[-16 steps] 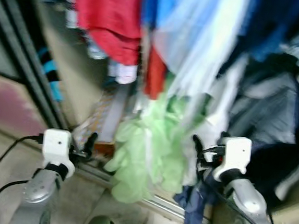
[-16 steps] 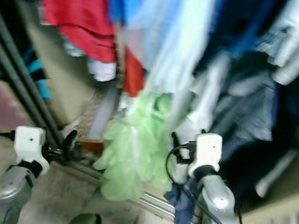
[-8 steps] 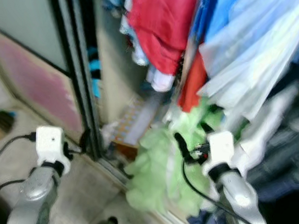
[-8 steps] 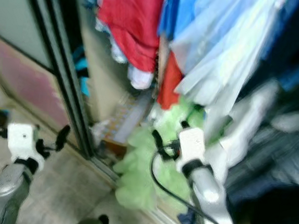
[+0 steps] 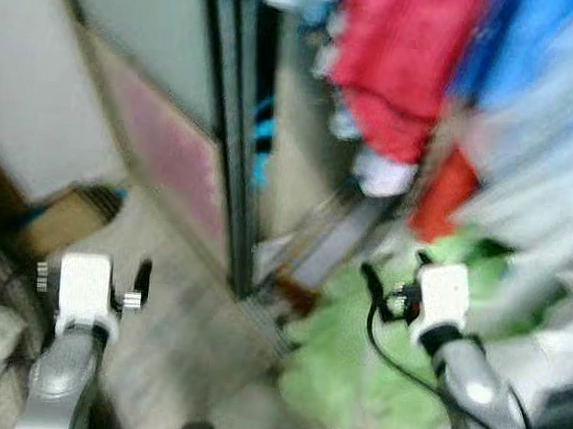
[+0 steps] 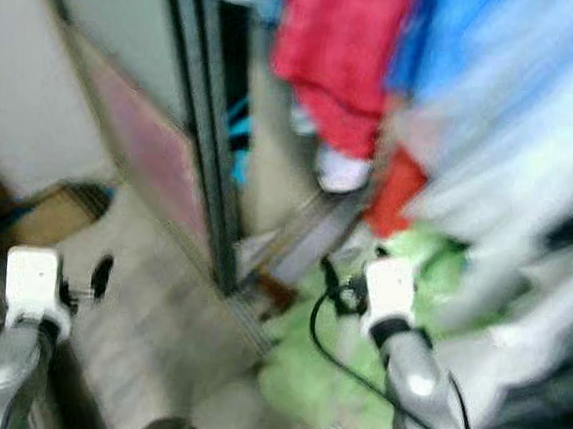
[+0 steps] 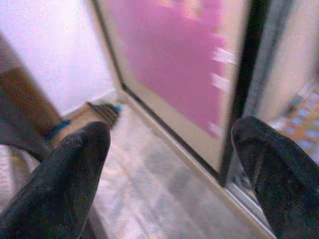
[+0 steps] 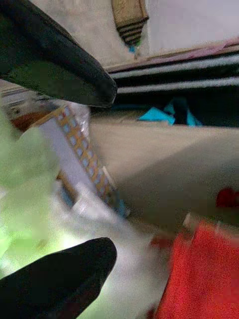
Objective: Clean up the room
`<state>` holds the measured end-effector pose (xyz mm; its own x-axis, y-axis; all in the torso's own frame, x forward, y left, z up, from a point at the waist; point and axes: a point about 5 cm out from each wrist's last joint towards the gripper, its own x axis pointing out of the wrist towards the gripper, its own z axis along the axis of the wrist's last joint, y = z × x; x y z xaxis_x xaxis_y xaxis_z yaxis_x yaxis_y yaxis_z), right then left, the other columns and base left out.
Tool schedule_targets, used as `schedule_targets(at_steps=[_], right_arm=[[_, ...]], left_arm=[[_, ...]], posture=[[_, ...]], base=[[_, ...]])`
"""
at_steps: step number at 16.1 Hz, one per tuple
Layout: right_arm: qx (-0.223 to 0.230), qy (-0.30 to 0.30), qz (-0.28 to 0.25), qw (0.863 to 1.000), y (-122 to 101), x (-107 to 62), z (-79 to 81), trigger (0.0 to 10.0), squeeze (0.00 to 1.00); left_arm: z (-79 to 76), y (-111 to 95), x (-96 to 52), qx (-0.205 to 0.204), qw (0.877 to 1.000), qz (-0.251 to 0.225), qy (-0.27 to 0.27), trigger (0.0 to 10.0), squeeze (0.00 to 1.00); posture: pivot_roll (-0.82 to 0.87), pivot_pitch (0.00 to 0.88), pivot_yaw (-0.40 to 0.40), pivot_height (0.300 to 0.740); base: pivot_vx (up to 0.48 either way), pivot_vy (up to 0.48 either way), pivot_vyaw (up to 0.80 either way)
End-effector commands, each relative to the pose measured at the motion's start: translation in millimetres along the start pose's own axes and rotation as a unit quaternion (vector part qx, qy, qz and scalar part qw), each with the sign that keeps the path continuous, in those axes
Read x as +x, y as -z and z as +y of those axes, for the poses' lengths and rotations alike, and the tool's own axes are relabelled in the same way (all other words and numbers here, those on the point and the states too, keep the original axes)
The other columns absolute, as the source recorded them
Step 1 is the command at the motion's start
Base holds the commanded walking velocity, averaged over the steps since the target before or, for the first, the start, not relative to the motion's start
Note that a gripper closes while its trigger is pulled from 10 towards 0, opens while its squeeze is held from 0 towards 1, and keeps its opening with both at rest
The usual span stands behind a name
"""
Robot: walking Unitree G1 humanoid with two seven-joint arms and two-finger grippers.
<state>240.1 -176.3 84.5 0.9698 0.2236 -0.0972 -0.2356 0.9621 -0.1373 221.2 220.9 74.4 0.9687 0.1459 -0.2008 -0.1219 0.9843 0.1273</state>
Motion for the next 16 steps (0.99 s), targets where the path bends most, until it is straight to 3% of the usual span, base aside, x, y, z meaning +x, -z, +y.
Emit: schedule_targets(at_steps=[1,3,7,10,14,16], right_arm=[[-0.003,0.006,-0.008,1.000,-3,2.0,-0.5,10.0,0.00],[0.016,0.040,-0.008,0.999,-1,0.1,-4.8,10.0,0.00],[0.047,0.070,-0.008,0.996,1,-2.1,-9.2,10.0,0.00],[-0.001,0.042,-0.013,0.999,-6,1.9,0.6,10.0,0.00],[0.008,0.026,-0.012,1.000,-6,7.2,7.4,10.0,0.00],[0.005,0.038,-0.014,0.999,-8,9.0,-0.8,10.0,0.00]], left_arm=[[4.6,2,-1.2,0.005,1.000,0.001,-0.014,10.0,0.00],[-1.4,-4,4.5,0.006,1.000,-0.006,0.003,10.0,0.00],[-4.1,-8,12.2,0.006,1.000,-0.008,0.013,10.0,0.00],[-0.6,-7,7.9,-0.001,1.000,-0.006,-0.004,10.0,0.00],[-0.5,8,2.3,-0.025,0.999,0.023,-0.018,10.0,0.00],[-9.7,5,1.4,-0.021,1.000,0.012,-0.007,10.0,0.00]], posture=[[0.02,0.000,-0.009,0.740],[0.01,0.000,0.037,0.740],[0.01,0.000,0.023,0.740],[0.00,0.000,-0.010,0.740],[0.00,0.000,-0.015,0.740],[0.01,0.000,-0.035,0.740]], base=[[0.000,0.000,0.80],[0.000,0.000,0.80],[0.000,0.000,0.36],[0.000,0.000,0.27],[0.000,0.000,0.80],[0.000,0.000,0.80]])
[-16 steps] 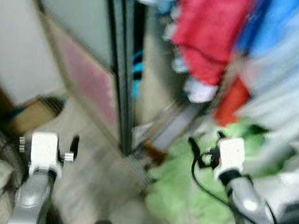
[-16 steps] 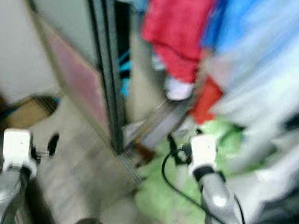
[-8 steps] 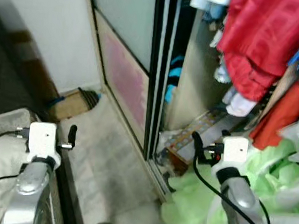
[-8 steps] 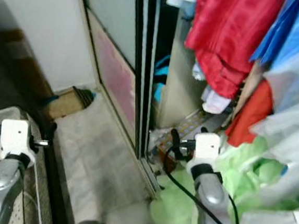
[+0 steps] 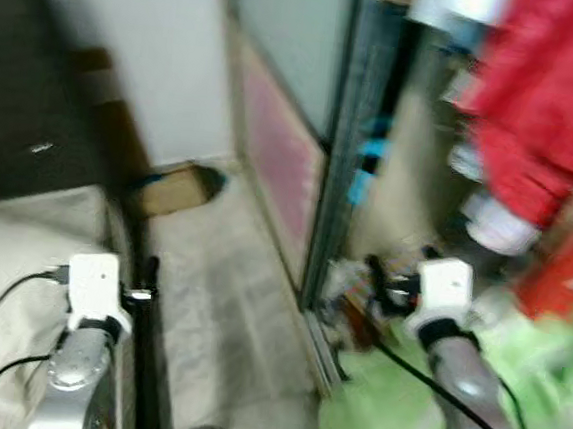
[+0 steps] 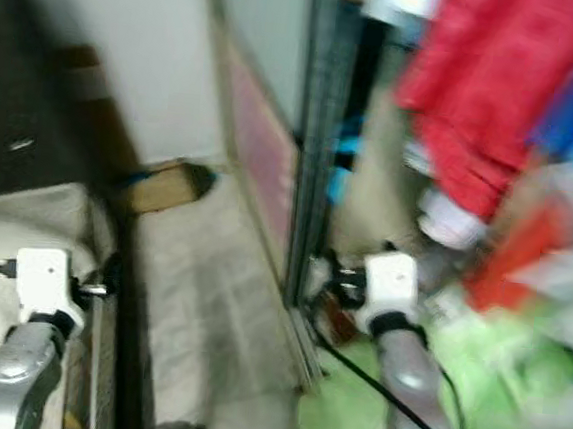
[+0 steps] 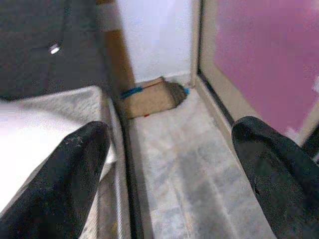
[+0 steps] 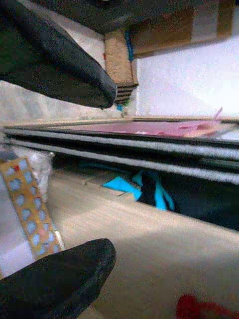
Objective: Clean up the room
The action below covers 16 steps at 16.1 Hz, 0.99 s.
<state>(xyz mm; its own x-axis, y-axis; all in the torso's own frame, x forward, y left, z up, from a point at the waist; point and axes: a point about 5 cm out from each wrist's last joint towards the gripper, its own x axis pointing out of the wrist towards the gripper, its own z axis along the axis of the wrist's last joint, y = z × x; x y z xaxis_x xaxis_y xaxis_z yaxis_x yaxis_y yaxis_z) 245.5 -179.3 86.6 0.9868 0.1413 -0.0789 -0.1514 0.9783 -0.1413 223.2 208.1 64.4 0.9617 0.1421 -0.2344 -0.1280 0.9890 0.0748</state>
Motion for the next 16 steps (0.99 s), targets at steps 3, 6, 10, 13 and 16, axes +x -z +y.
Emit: schedule_targets(at_steps=[3,6,10,13,16], right_arm=[[-0.009,-0.019,-0.022,1.000,-12,10.9,3.5,10.0,0.00],[-0.012,-0.029,-0.036,0.999,-18,13.8,4.8,10.0,0.00],[-0.018,-0.041,-0.038,0.998,-18,13.4,10.8,10.0,0.00],[-0.022,-0.048,-0.040,0.998,-19,15.2,9.4,10.0,0.00],[-0.014,-0.057,-0.036,0.998,-17,16.1,9.1,10.0,0.00]], left_arm=[[9.6,-11,9.7,0.007,1.000,-0.023,-0.014,10.0,0.00],[7.5,-9,5.8,0.014,1.000,-0.016,-0.005,10.0,0.00],[1.7,-7,3.7,0.015,1.000,-0.019,0.001,10.0,0.00],[-5.5,-15,6.2,0.005,1.000,-0.024,0.013,10.0,0.00],[-5.1,-18,2.7,-0.009,0.999,-0.029,0.020,10.0,0.00]], posture=[[0.02,0.000,-0.039,0.740],[0.03,0.000,-0.044,0.740],[0.03,0.000,-0.042,0.740],[0.03,0.000,-0.053,0.740],[0.04,0.000,-0.054,0.740]], base=[[0.000,0.000,0.80],[0.000,0.000,0.80],[0.000,0.000,0.80],[0.000,0.000,0.80],[0.000,0.000,0.80]])
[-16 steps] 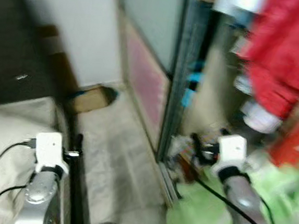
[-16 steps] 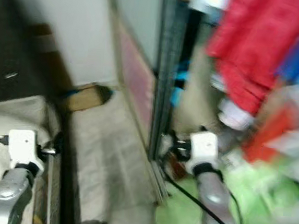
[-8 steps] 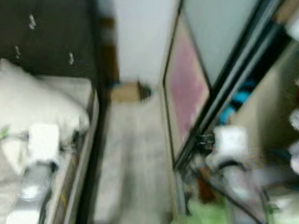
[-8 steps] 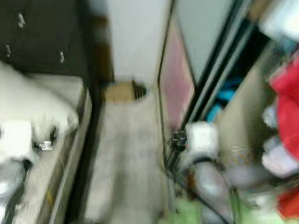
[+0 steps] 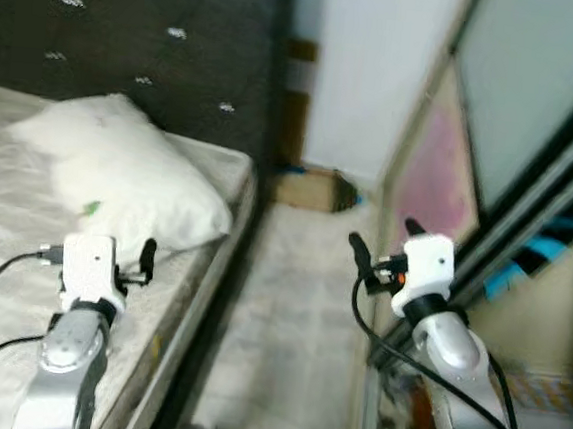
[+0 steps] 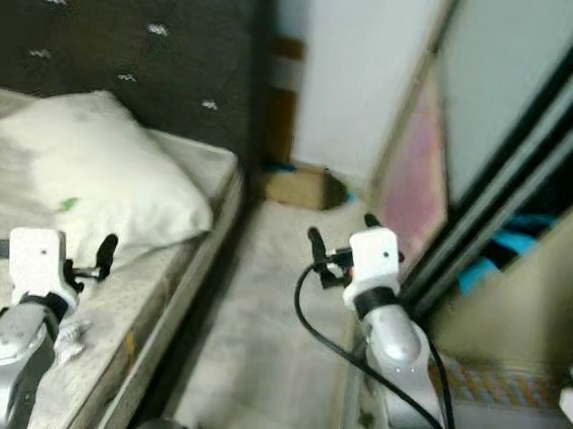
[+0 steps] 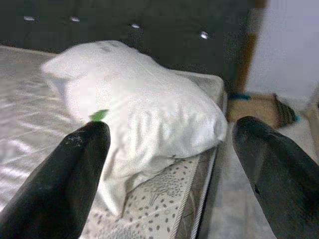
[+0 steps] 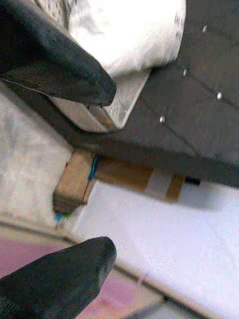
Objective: Clean up the room
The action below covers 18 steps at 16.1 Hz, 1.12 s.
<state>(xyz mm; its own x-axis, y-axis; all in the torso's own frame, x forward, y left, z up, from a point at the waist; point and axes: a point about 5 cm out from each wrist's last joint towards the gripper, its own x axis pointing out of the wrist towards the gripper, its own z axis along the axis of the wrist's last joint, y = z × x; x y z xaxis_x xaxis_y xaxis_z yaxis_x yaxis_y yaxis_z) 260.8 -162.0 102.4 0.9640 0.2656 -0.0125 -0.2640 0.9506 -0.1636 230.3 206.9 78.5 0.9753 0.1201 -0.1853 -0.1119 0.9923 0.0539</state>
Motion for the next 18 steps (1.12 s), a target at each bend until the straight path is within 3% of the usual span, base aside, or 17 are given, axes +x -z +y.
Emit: schedule_targets(at_steps=[1,2,4,7,10,13,18], right_arm=[[0.004,-0.010,0.007,1.000,2,-0.8,-0.4,10.0,0.00],[0.003,-0.020,0.006,1.000,2,-0.8,1.9,10.0,0.00],[0.003,-0.018,0.007,1.000,2,-0.2,1.4,10.0,0.00],[0.005,-0.017,0.007,1.000,2,1.1,0.2,10.0,0.00],[0.005,-0.015,0.008,1.000,1,2.3,-1.9,10.0,0.00],[0.018,-0.009,0.001,1.000,1,1.7,-1.9,10.0,0.00],[0.019,-0.016,0.009,1.000,5,-1.6,3.1,10.0,0.00]], left_arm=[[-0.7,-5,-4.6,-0.009,1.000,-0.017,-0.010,10.0,0.00],[-0.8,-4,-6.5,-0.029,0.999,-0.019,0.003,10.0,0.00],[1.0,-4,-8.5,0.012,1.000,-0.023,-0.015,10.0,0.00],[-4.1,-6,-9.0,0.010,0.999,-0.051,-0.007,10.0,0.00],[-5.2,-6,-9.1,0.028,0.999,-0.046,-0.009,10.0,0.00],[-13.0,-10,-14.9,0.087,0.991,-0.099,0.039,10.0,0.00],[-17.0,-7,-14.9,0.077,0.991,-0.095,0.048,10.0,0.00]], posture=[[0.04,0.000,-0.054,0.740],[0.03,0.000,-0.055,0.740],[0.03,0.000,-0.056,0.740],[0.03,0.000,-0.058,0.740],[0.03,0.000,-0.058,0.740],[0.03,0.000,-0.059,0.740],[0.02,0.000,-0.056,0.740]], base=[[0.000,0.000,0.80],[0.000,0.000,0.80],[0.000,0.000,0.80],[0.000,0.000,0.80],[0.000,0.000,0.80],[0.000,0.000,0.80],[0.000,0.000,0.80]])
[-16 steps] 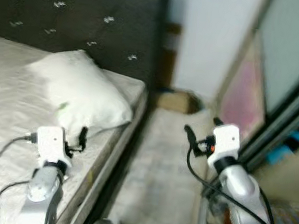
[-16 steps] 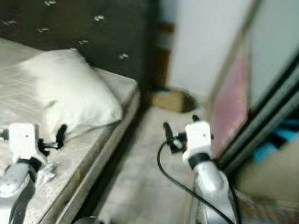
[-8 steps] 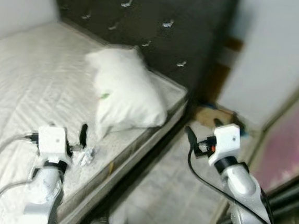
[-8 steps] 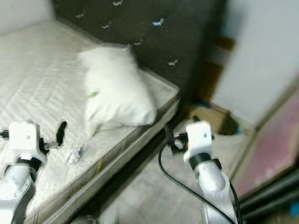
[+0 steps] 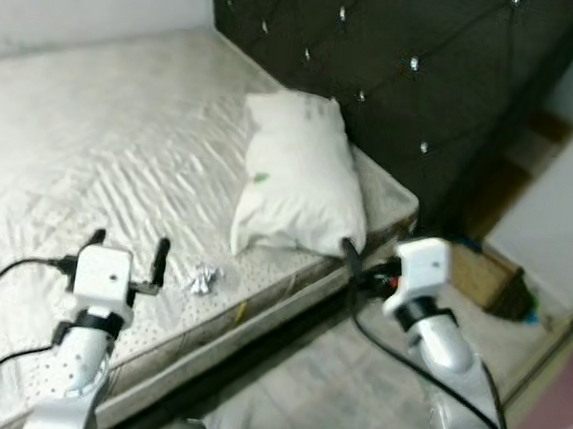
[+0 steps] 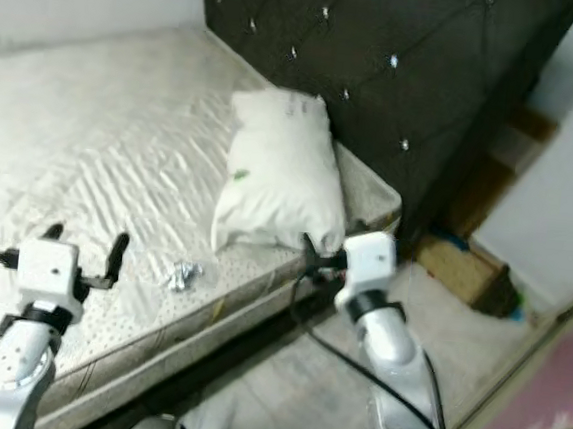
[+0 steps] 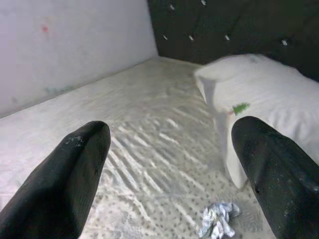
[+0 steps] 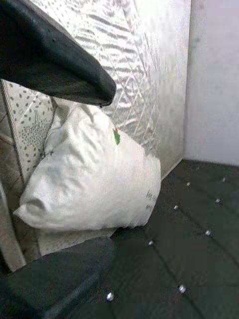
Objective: Clean up the room
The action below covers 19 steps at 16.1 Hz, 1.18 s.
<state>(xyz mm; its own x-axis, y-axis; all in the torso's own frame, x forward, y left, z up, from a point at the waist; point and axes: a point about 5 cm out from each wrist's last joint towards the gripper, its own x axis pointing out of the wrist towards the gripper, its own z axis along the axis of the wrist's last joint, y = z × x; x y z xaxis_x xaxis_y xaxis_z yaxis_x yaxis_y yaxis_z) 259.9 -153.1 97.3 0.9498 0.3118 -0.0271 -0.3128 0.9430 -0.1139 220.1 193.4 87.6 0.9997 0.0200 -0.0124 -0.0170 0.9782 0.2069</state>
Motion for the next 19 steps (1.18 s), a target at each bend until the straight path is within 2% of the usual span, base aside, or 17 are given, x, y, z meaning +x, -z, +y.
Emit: schedule_targets(at_steps=[1,2,5,11,15,19], right_arm=[[-0.017,0.002,0.006,1.000,1,-2.7,-4.6,10.0,0.00],[-0.003,0.007,0.003,1.000,1,-2.3,-5.3,10.0,0.00],[0.001,0.007,0.004,1.000,1,-0.5,-7.4,10.0,0.00],[0.006,0.000,-0.001,1.000,-2,2.9,-7.2,10.0,0.00],[0.008,0.002,-0.002,1.000,-3,5.1,-9.1,10.0,0.00],[0.004,0.001,0.000,1.000,-1,4.0,-7.7,10.0,0.00]], left_arm=[[-5.8,-2,0.1,-0.010,1.000,-0.006,0.008,10.0,0.00],[-6.2,-2,1.0,-0.022,1.000,-0.005,0.005,10.0,0.00],[-9.5,-3,4.9,-0.044,0.999,0.002,-0.004,10.0,0.00],[-12.7,-4,6.8,-0.049,0.999,-0.001,0.009,10.0,0.00],[-15.3,-5,6.2,-0.058,0.998,-0.006,0.025,10.0,0.00],[-16.7,-5,5.7,-0.063,0.997,-0.007,0.036,10.0,0.00]], posture=[[0.03,0.000,-0.057,0.740],[0.03,0.000,-0.057,0.740],[0.03,0.000,-0.060,0.740],[0.02,0.000,-0.066,0.740],[0.03,0.000,-0.069,0.740],[0.02,0.000,-0.065,0.740]], base=[[0.000,0.000,0.80],[0.000,0.000,0.80],[0.000,0.000,0.80],[0.000,0.000,0.80],[0.000,0.000,0.00],[0.288,0.000,0.00]])
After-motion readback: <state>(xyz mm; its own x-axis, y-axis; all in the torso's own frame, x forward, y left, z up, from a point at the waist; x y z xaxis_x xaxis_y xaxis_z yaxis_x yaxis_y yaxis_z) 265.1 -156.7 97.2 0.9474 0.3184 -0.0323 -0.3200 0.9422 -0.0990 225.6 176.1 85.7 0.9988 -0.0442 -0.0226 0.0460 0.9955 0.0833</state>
